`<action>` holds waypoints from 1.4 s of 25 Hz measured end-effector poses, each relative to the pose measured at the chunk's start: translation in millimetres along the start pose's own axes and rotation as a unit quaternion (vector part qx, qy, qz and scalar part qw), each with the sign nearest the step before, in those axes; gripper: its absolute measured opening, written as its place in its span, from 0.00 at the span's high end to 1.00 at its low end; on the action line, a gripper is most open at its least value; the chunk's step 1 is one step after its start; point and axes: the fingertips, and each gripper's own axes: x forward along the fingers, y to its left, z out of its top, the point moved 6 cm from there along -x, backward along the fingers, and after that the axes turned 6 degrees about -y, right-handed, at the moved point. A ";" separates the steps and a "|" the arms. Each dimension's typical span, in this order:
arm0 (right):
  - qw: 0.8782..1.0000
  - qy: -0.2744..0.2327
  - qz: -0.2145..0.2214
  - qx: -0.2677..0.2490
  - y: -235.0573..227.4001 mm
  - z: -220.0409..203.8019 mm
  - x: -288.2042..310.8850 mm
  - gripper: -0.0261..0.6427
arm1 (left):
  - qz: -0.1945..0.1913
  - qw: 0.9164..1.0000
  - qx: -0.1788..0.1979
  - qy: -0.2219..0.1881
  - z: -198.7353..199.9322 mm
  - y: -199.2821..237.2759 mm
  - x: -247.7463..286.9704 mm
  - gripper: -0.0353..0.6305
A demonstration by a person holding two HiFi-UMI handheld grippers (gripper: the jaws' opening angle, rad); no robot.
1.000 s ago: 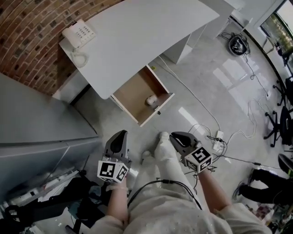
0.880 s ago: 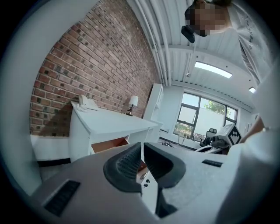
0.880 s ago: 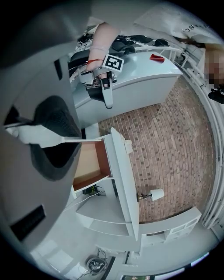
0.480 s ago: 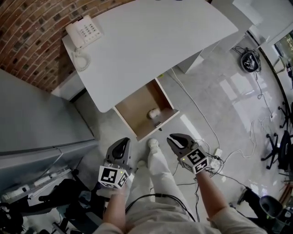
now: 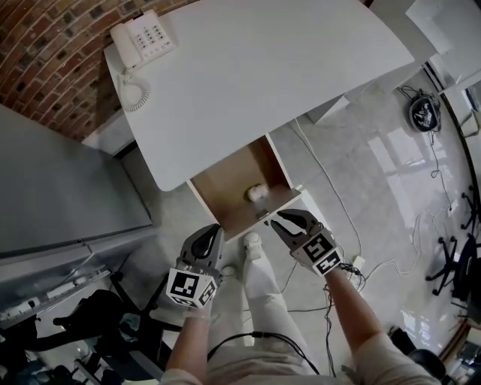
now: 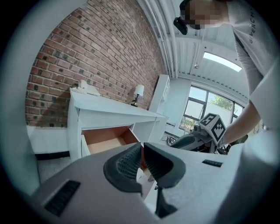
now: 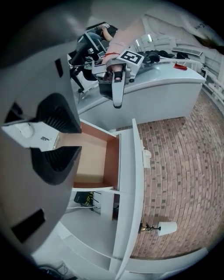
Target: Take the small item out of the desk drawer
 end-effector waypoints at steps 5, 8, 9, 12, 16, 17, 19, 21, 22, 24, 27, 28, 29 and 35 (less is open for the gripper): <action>0.998 0.035 0.035 -0.037 -12.5 -1.0 26.9 0.80 | 0.012 1.000 -0.003 0.001 -11.1 8.1 10.2 0.91; 0.992 0.071 0.056 -0.083 -20.1 -6.9 43.5 0.79 | 0.019 1.000 -0.002 0.004 -17.4 12.2 17.2 0.91; 0.990 0.081 0.063 -0.098 -22.8 -8.6 48.4 0.78 | 0.021 1.000 -0.001 0.006 -19.3 13.0 19.3 0.91; 0.983 0.105 0.082 -0.129 -30.5 -12.9 63.6 0.77 | 0.030 0.999 0.005 0.015 -26.0 17.2 24.2 0.91; 0.967 0.148 0.107 -0.176 -39.1 -23.9 85.9 0.75 | 0.041 0.999 -0.001 0.017 -35.0 25.1 29.1 0.91; 0.963 0.160 0.114 -0.187 -41.3 -27.7 91.5 0.75 | 0.043 0.999 -0.003 0.016 -36.7 26.7 30.9 0.91; 0.953 0.184 0.127 -0.206 -44.7 -36.8 102.1 0.74 | 0.048 0.999 -0.005 0.015 -40.3 29.5 33.8 0.91; 0.941 0.209 0.142 -0.225 -46.6 -46.0 111.6 0.73 | 0.053 0.998 -0.008 0.014 -44.6 31.8 35.3 0.91; 0.935 0.220 0.149 -0.236 -47.3 -49.7 116.1 0.72 | 0.056 0.998 -0.009 0.015 -46.3 32.9 36.1 0.91; 0.920 0.244 0.162 -0.261 -48.9 -55.7 125.1 0.71 | 0.064 0.998 -0.011 0.015 -48.7 35.8 38.8 0.91; 0.896 0.279 0.173 -0.298 -51.8 -67.0 138.5 0.69 | 0.075 0.997 -0.016 0.011 -50.9 40.6 45.2 0.91; 0.888 0.290 0.174 -0.312 -52.5 -71.8 142.2 0.68 | 0.077 0.997 -0.017 0.010 -51.6 41.2 47.4 0.91; 0.880 0.299 0.174 -0.326 -53.2 -76.5 145.8 0.68 | 0.078 0.997 -0.018 0.008 -52.5 41.4 49.3 0.91; 0.851 0.333 0.168 -0.370 -56.8 -95.7 168.4 0.65 | 0.089 0.996 -0.029 0.004 -59.2 44.1 56.9 0.91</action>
